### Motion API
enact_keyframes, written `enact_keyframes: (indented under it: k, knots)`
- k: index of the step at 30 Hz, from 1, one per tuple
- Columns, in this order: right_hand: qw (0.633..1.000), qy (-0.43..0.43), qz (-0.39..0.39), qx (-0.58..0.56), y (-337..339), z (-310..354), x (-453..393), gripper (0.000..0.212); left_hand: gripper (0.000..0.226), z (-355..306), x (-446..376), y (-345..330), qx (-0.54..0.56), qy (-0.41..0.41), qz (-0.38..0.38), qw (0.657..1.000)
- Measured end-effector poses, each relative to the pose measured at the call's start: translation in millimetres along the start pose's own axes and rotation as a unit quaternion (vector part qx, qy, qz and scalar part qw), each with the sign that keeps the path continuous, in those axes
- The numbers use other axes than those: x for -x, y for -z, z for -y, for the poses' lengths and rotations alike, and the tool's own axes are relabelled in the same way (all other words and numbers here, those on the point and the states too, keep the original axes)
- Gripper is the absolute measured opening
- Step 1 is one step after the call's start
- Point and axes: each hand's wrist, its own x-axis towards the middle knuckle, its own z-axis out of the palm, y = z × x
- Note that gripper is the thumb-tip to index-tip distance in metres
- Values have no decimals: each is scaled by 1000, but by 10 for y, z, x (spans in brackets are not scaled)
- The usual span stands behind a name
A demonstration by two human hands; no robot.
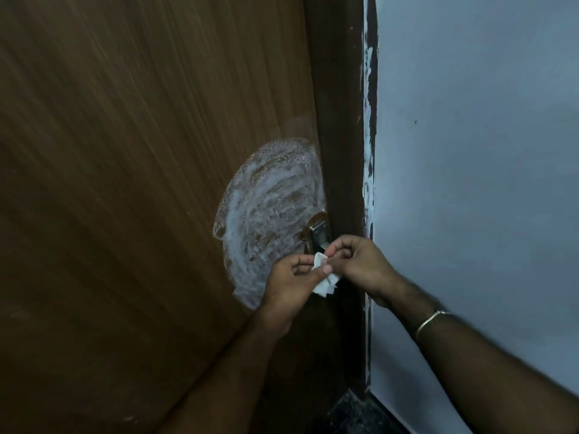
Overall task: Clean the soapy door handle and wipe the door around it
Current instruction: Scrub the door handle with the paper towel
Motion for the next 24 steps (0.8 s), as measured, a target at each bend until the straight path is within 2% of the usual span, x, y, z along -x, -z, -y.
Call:
enact_keyframes:
  k: [1,4,6,8,11,13,15,17,19,20,21,22,24]
  knots:
    - [1000,3,5,10,30,10,-7,11,8,3,-14,30,-3,7,-1,1000]
    - [999,4,15,44,110,52,-40,13,16,3,-63,93,-7,31,-30,999]
    - [998,-10,21,55,154,58,-67,14,15,-17,-91,104,40,66,-24,997]
    - [997,-47,43,-35,168,47,-79,12,10,-39,-110,112,119,100,-13,988]
    - [958,-130,96,-236,171,25,-48,11,20,-74,-107,138,156,122,-23,980]
    - [939,-163,96,-286,165,21,-15,17,25,-80,-84,129,110,101,-45,988]
    - [926,-183,77,-320,149,33,15,19,28,-89,-52,93,-2,40,-100,994]
    - [927,-193,61,-317,126,60,30,21,26,-97,-2,49,-123,-42,-163,978]
    - [935,-190,39,-297,94,95,41,21,10,-117,33,14,-197,-85,-192,958]
    - [936,-186,28,-296,73,109,45,20,7,-130,62,-8,-187,-71,-176,964]
    - [935,-183,19,-302,48,126,49,20,21,-123,68,-35,-143,-37,-148,978]
    - [934,-181,17,-308,20,147,58,21,31,-123,82,-50,-64,5,-107,992]
    - [930,-182,28,-318,-36,171,78,26,33,-154,113,-75,89,66,-39,993]
